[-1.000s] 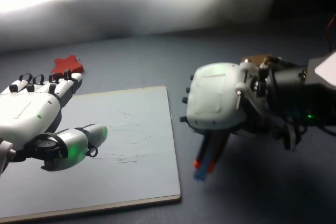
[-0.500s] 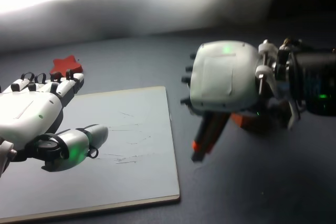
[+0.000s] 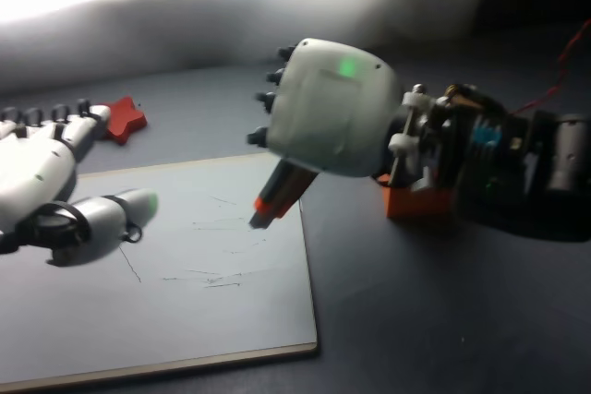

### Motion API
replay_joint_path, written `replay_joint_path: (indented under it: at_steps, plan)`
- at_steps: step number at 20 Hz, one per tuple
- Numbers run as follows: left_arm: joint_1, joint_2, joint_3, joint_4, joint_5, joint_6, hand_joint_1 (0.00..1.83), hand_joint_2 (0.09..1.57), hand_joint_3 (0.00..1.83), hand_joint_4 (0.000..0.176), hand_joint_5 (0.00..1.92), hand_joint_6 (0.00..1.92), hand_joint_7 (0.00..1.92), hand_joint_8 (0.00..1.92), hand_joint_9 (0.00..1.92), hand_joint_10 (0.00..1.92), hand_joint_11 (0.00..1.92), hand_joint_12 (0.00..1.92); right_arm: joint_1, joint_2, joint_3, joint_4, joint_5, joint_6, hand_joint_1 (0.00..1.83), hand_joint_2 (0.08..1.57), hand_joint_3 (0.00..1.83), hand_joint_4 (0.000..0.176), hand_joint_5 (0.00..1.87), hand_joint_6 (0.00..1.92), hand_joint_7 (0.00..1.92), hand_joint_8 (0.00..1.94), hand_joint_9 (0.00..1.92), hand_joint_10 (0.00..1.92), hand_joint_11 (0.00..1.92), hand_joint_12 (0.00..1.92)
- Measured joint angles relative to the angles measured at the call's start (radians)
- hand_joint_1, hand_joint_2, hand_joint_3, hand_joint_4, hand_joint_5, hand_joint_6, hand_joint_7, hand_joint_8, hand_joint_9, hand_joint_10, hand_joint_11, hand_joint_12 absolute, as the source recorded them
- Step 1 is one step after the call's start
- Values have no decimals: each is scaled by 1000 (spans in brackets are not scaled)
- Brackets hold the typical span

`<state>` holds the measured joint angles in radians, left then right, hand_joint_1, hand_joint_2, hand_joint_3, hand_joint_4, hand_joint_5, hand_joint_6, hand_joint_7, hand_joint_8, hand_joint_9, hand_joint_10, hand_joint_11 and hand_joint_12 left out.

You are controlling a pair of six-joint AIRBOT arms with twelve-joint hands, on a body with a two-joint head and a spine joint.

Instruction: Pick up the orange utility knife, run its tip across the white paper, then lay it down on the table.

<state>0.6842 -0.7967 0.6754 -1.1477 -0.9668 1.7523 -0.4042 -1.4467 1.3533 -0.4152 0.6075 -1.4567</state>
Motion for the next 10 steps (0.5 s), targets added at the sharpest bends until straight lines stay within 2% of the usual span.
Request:
replay_joint_path:
  at_steps: [6, 7, 10]
  plan:
    - [-4, 14, 103, -21, 11, 0, 119, 1312, 0, 0, 54, 12, 152, 4, 164, 7, 0, 684, 6, -51, 5, -1, -37, -15, 1581, 1191, 140, 176, 1397, 1921, 1573, 1941, 1668, 1921, 1708, 1921]
    - [-6, 14, 122, -21, 16, 1, 98, 1311, 0, 0, 53, 10, 156, 3, 171, 8, 0, 724, 10, -59, 12, 1, -47, -19, 1573, 1194, 139, 176, 1406, 1921, 1576, 1941, 1669, 1921, 1708, 1921]
    - [-13, 14, 164, -18, 39, 10, 80, 1319, 3, 0, 28, 0, 135, 0, 160, 2, 0, 679, 23, -100, 56, 2, -52, -28, 1567, 1198, 128, 176, 1384, 1921, 1556, 1941, 1653, 1921, 1696, 1921]
